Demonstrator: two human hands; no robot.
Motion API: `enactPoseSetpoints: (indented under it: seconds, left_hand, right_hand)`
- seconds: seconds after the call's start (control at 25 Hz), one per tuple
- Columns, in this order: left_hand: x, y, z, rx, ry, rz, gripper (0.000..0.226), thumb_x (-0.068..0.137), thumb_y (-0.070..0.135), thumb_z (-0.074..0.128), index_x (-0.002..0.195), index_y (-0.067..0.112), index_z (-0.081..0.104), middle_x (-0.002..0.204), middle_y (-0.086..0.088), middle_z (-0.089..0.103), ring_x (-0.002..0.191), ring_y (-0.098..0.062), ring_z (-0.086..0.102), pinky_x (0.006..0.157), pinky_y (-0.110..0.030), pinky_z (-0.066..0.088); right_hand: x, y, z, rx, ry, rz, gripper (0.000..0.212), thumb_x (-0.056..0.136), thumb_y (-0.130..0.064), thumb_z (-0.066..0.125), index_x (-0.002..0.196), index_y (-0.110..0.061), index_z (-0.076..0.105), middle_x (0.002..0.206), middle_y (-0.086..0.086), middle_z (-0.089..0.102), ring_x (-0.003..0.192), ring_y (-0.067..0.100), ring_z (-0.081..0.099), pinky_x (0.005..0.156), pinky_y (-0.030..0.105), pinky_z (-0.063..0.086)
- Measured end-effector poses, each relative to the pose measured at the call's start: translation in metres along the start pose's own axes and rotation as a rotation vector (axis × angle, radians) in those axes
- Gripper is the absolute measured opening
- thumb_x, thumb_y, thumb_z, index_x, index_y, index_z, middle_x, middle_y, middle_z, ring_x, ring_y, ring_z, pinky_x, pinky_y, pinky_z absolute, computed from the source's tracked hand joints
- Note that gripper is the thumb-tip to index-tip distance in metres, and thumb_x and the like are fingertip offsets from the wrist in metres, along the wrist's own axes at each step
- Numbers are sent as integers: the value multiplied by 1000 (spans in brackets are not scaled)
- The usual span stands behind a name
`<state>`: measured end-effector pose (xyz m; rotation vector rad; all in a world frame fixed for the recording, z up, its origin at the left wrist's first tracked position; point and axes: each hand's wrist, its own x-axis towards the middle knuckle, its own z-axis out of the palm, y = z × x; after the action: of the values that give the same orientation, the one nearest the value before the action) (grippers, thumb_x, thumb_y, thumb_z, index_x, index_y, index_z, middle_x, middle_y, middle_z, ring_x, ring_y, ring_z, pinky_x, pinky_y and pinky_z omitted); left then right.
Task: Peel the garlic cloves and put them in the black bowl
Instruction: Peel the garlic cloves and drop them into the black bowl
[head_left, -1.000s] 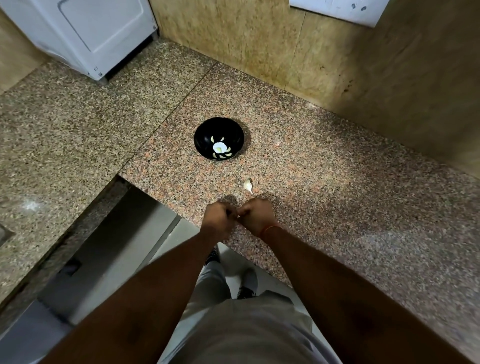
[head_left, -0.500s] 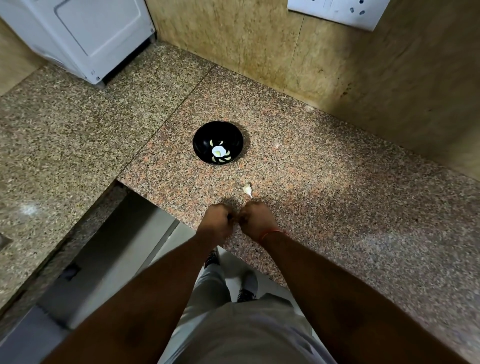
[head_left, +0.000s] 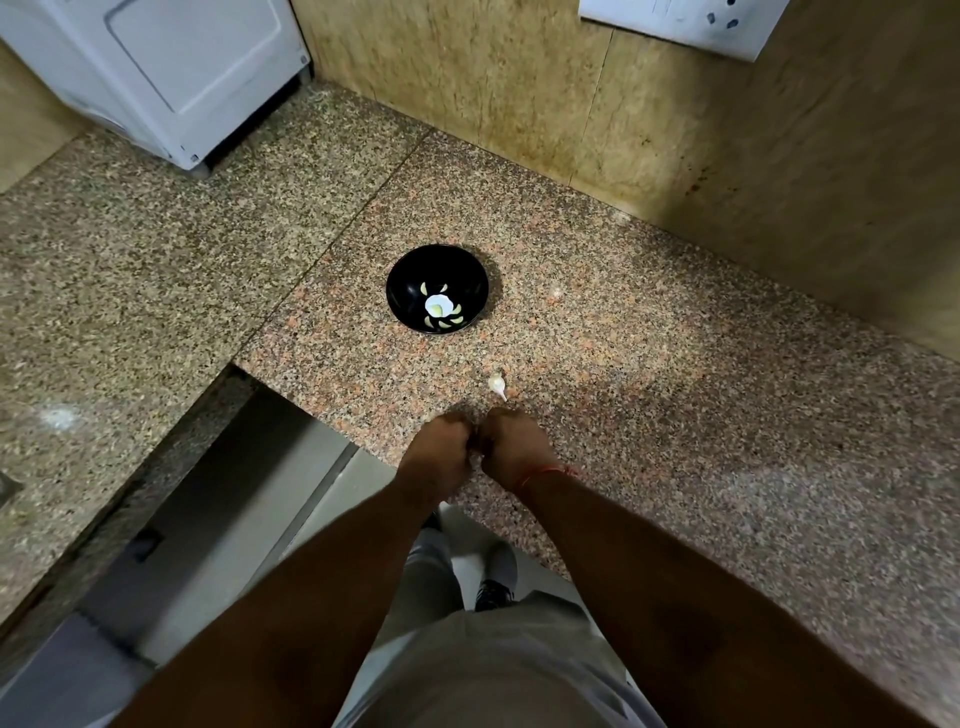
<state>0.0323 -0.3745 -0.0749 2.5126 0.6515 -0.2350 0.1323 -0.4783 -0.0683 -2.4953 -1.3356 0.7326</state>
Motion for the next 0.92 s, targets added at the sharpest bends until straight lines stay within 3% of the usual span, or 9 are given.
enactPoseSetpoints:
  seconds: [0.16, 0.36, 0.48, 0.64, 0.76, 0.92]
  left_hand:
    - [-4, -3, 4, -81, 55, -63, 11, 82, 1, 65, 83, 8, 72, 86, -11, 71, 78, -30, 66, 71, -29, 46]
    - [-11, -8, 0, -161, 72, -55, 19, 84, 0, 61, 79, 14, 71, 77, 2, 60, 69, -17, 54, 69, -33, 48]
    - [-9, -5, -4, -104, 22, -57, 14, 86, 1, 60, 81, 11, 69, 83, -7, 66, 72, -20, 55, 70, -32, 47]
    - [-11, -9, 5, -219, 124, -95, 22, 79, -2, 63, 68, 17, 66, 71, 3, 66, 63, -16, 58, 62, -28, 46]
    - [-10, -14, 11, -286, 162, -132, 21, 77, -1, 63, 72, 16, 74, 72, 4, 72, 65, -13, 66, 63, -31, 55]
    - [-6, -12, 7, -239, 167, -111, 25, 76, -3, 61, 70, 17, 75, 70, 3, 72, 60, -13, 63, 60, -25, 52]
  right_hand:
    - [1, 2, -3, 70, 21, 23, 18, 86, -8, 64, 87, -18, 78, 90, 4, 71, 82, 22, 67, 76, 36, 59]
    - [-2, 3, -3, 106, 39, 52, 25, 87, -3, 59, 81, -20, 76, 86, 0, 70, 78, 19, 64, 73, 30, 55]
    - [-3, 0, -4, 53, 52, 22, 25, 85, -2, 60, 80, -21, 76, 83, -1, 69, 75, 18, 63, 74, 31, 58]
    - [-1, -3, -8, 65, 33, 59, 26, 85, 0, 58, 77, -19, 73, 80, 1, 68, 72, 17, 63, 72, 32, 59]
    - [3, -5, -6, 87, 19, 106, 24, 85, -1, 61, 75, -19, 73, 79, 0, 71, 71, 16, 65, 73, 32, 61]
    - [8, -5, -8, 141, 5, 129, 23, 87, -2, 62, 75, -19, 73, 81, 2, 73, 73, 18, 69, 75, 34, 62]
